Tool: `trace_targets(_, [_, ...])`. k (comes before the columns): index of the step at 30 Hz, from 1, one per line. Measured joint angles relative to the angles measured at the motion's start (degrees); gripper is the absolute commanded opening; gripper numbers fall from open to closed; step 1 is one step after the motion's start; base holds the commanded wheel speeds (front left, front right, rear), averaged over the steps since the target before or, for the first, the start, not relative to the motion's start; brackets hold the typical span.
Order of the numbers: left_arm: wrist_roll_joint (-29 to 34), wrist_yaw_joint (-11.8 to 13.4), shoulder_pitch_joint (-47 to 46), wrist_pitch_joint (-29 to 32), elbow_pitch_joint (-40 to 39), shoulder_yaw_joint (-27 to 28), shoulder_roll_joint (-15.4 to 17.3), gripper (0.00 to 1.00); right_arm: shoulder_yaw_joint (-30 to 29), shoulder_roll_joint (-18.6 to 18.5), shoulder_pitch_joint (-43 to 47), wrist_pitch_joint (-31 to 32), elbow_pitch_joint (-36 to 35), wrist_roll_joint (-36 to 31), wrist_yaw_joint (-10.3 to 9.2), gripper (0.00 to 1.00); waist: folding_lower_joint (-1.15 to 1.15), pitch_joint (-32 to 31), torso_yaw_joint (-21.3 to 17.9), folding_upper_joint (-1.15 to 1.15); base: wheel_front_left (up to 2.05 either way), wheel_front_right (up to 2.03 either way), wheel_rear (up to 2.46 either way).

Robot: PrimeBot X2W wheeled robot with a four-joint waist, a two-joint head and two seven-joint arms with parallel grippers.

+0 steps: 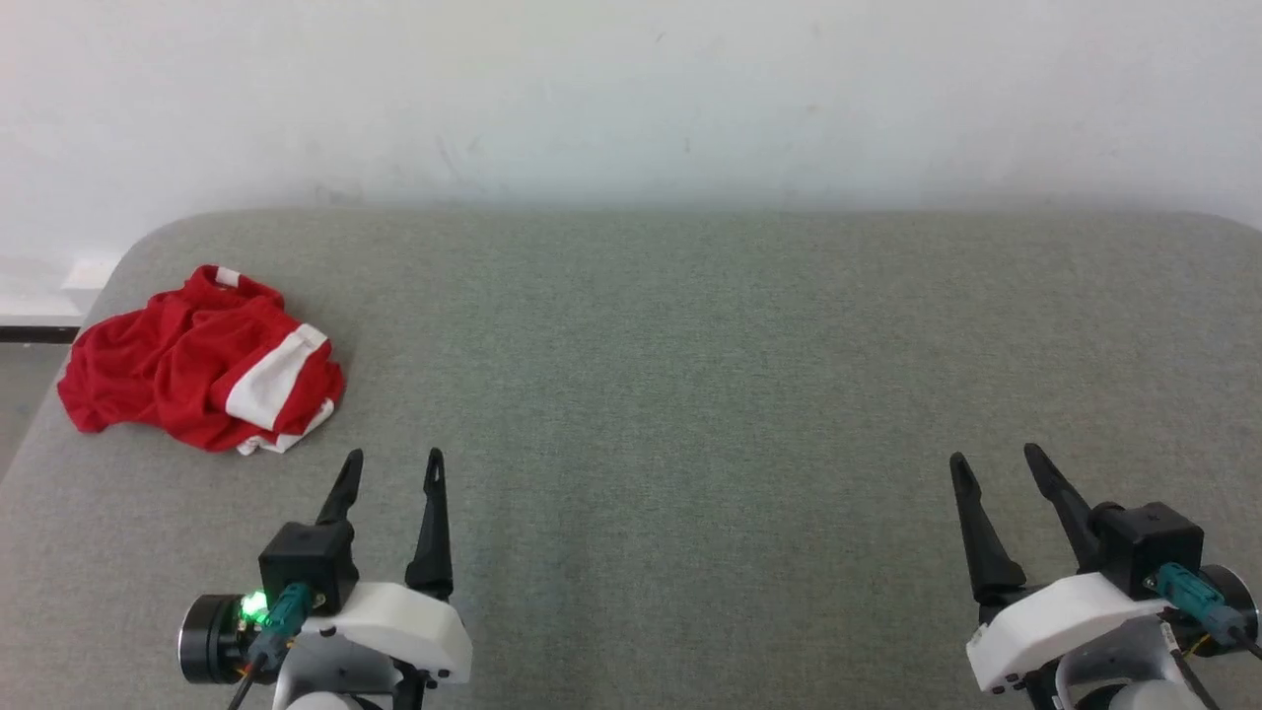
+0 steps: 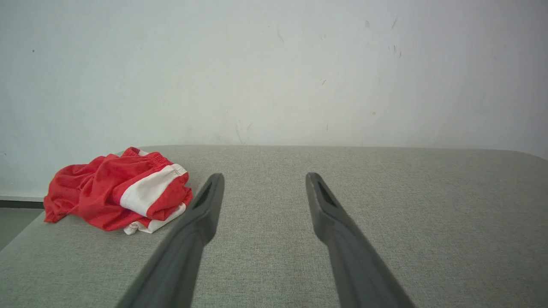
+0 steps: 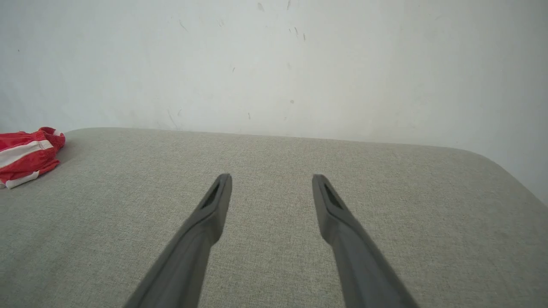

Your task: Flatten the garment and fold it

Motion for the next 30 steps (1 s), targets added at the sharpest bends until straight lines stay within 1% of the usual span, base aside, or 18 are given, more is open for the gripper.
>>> trace_targets(10, [-0.7, 0.4, 1.1, -1.2, 0.0, -0.3, 0.0, 1.0, 0.1, 0.0, 0.5, -1.2, 0.5, 1.0, 0.0, 1.0, 0.0, 0.0, 3.3, 0.0, 0.0, 0.0, 0.0])
trace_targets(30, [-3.2, 1.9, 1.9, -3.5, 0.3, -1.2, 0.0, 1.0, 0.8, 0.0, 1.6, -3.6, 1.6, 3.0, 0.0, 1.0, 0.0, 0.3, 10.8, 0.0, 0.0, 0.0, 0.0])
